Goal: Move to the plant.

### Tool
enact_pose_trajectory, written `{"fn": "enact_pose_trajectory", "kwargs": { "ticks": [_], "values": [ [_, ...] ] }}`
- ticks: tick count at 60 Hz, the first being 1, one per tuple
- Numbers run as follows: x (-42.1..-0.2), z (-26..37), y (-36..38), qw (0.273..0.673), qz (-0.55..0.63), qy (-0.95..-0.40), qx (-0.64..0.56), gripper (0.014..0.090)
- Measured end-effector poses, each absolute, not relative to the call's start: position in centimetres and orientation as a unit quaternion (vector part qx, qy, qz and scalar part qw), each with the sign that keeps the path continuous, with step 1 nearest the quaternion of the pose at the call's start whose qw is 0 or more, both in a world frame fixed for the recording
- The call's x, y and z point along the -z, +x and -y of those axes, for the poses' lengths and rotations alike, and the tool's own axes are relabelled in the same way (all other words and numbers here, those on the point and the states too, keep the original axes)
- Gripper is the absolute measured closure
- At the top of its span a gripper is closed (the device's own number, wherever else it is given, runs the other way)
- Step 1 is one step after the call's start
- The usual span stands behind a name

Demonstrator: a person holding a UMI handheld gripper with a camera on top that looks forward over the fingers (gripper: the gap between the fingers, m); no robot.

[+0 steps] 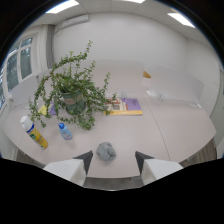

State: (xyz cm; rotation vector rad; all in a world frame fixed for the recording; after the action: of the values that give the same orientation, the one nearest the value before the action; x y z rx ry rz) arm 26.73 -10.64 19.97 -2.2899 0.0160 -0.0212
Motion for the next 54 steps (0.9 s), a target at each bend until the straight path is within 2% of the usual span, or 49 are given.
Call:
{"fn": "enact_pose_trajectory", "kwargs": {
  "ticks": [33, 54],
  "values": [
    [-20.3, 10.5, 26.1, 0.414, -0.008, -0.91, 0.004, 0.02],
    [-21.6, 7.6, 17.1, 0.423, -0.001, -0.906, -0.015, 0.02]
  ]
}}
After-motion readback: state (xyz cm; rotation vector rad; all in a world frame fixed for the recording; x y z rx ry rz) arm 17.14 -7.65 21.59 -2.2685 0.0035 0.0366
